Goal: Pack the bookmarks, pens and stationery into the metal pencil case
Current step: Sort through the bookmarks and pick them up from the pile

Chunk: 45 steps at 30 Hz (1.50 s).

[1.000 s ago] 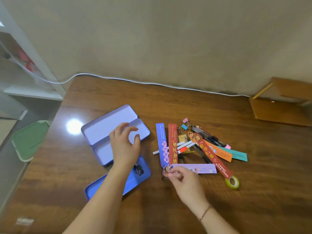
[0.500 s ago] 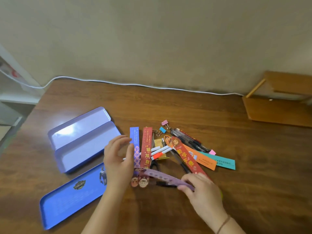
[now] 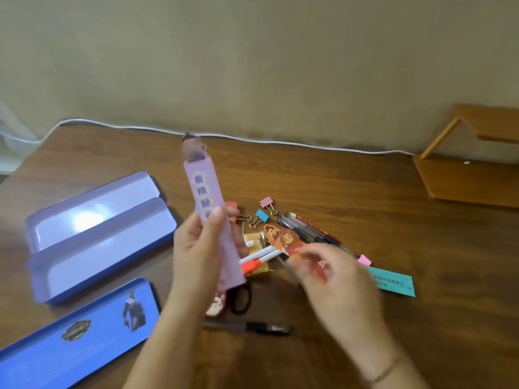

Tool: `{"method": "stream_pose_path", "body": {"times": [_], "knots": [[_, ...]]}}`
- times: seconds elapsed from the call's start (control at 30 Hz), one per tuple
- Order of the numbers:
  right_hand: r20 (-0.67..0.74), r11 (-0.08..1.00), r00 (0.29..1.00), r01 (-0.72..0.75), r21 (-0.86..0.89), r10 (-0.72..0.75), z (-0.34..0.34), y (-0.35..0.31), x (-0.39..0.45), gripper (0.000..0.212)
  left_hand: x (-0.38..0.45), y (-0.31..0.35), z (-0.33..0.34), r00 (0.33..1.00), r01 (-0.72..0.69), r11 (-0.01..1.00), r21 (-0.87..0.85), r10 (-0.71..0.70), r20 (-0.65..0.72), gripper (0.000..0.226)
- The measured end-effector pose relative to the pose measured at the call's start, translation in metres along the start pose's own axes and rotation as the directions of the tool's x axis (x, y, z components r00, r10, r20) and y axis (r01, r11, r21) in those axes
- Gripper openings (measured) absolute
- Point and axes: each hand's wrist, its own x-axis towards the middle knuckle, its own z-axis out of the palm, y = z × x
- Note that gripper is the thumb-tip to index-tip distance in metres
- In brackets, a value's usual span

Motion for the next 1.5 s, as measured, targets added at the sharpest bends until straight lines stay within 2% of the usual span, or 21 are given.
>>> {"method": "stream_pose_path", "body": {"times": [0.07,0.13,0.2,0.3,0.37,0.47,0.6,0.7,0.73,0.8,0.87,0.9,1.03,1.07,1.1,1.17,1.2,1.23,1.3,1.37,1.5], "knots": [[0.019,0.916,0.992,-0.104,-0.387,0.121,-0.021,0.017,0.002,0.042,0.012,0.004,-0.017,1.0,0.028,0.998,-0.056,-0.029,-0.004,0.028],[0.078,0.817,0.96,-0.184,-0.546,0.269,-0.028,0.03,-0.004,0.046,0.013,0.003,-0.03,0.995,0.102,0.983,-0.152,-0.099,0.029,0.032],[0.1,0.798,0.944,-0.207,-0.566,0.315,-0.023,0.037,-0.013,0.051,0.01,0.004,-0.036,0.99,0.123,0.978,-0.169,-0.11,0.086,0.032],[0.053,0.835,0.964,-0.196,-0.514,0.259,-0.017,0.039,-0.027,0.05,0.013,0.016,-0.043,0.983,-0.132,0.991,0.016,0.129,0.127,0.03],[0.03,0.836,0.968,-0.201,-0.511,0.251,-0.011,0.044,-0.032,0.049,0.017,0.03,-0.047,0.956,-0.272,0.959,-0.076,0.279,0.093,0.03],[0.032,0.853,0.97,-0.197,-0.483,0.242,-0.003,0.045,-0.04,0.039,0.0,0.026,-0.045,0.966,-0.194,0.93,-0.312,0.236,0.104,0.025],[0.066,0.899,0.964,-0.216,-0.381,0.259,-0.006,0.035,-0.046,0.023,-0.032,-0.009,-0.036,0.988,-0.06,0.994,-0.088,0.072,0.138,0.025],[0.02,0.932,0.966,-0.245,-0.267,0.259,-0.012,0.037,-0.041,0.018,-0.038,-0.015,-0.039,0.989,0.02,0.995,-0.101,-0.005,0.145,0.025],[-0.026,0.955,0.971,-0.239,-0.177,0.238,-0.014,0.037,-0.04,0.017,-0.038,-0.015,-0.041,0.988,0.035,0.993,-0.113,-0.018,0.151,0.025],[-0.072,0.972,0.979,-0.176,0.157,0.189,-0.017,0.026,-0.039,0.013,-0.037,-0.014,-0.041,0.985,0.063,0.986,-0.154,-0.037,0.166,0.024],[0.008,0.859,0.987,-0.146,0.491,0.163,-0.013,0.003,-0.039,0.012,-0.038,-0.017,-0.038,0.977,0.127,0.976,-0.175,-0.092,0.193,0.024],[0.058,0.799,0.989,-0.146,0.583,0.138,-0.006,-0.008,-0.04,0.013,-0.04,-0.019,-0.036,0.967,0.169,0.969,-0.178,-0.128,0.218,0.025],[0.122,0.719,0.987,-0.16,0.676,0.105,0.031,-0.035,-0.041,0.019,-0.054,-0.026,-0.028,0.912,0.279,0.944,-0.175,-0.204,0.355,0.034],[0.107,0.745,0.987,-0.16,0.648,0.119,0.04,-0.037,-0.041,0.018,-0.056,-0.027,-0.027,0.907,0.281,0.944,-0.173,-0.202,0.37,0.035],[0.061,0.824,0.99,-0.14,0.548,0.128,0.046,-0.038,-0.041,0.017,-0.057,-0.028,-0.026,0.908,0.272,0.948,-0.166,-0.196,0.37,0.033],[-0.082,0.992,0.995,-0.04,0.121,0.05,0.048,-0.031,-0.04,0.029,-0.054,-0.028,-0.025,0.919,0.241,0.962,-0.129,-0.184,0.348,0.028],[-0.153,0.997,0.988,-0.002,-0.081,-0.011,0.045,-0.026,-0.04,0.037,-0.053,-0.027,-0.026,0.926,0.224,0.968,-0.116,-0.175,0.334,0.027],[-0.198,0.98,0.979,0.011,-0.196,-0.051,0.038,-0.02,-0.037,0.04,-0.051,-0.025,-0.028,0.933,0.207,0.972,-0.112,-0.162,0.321,0.026],[-0.222,0.949,0.973,-0.011,-0.314,-0.062,0.024,-0.002,-0.031,0.032,-0.045,-0.022,-0.032,0.944,0.194,0.975,-0.105,-0.157,0.292,0.024],[-0.175,0.913,0.985,-0.063,-0.404,-0.009,0.017,0.015,-0.024,0.034,-0.041,-0.019,-0.036,0.952,0.198,0.972,-0.124,-0.16,0.262,0.021],[-0.124,0.912,0.989,-0.129,-0.389,0.087,0.022,0.026,-0.015,0.036,-0.039,-0.019,-0.037,0.949,0.223,0.965,-0.139,-0.182,0.258,0.022]]}}
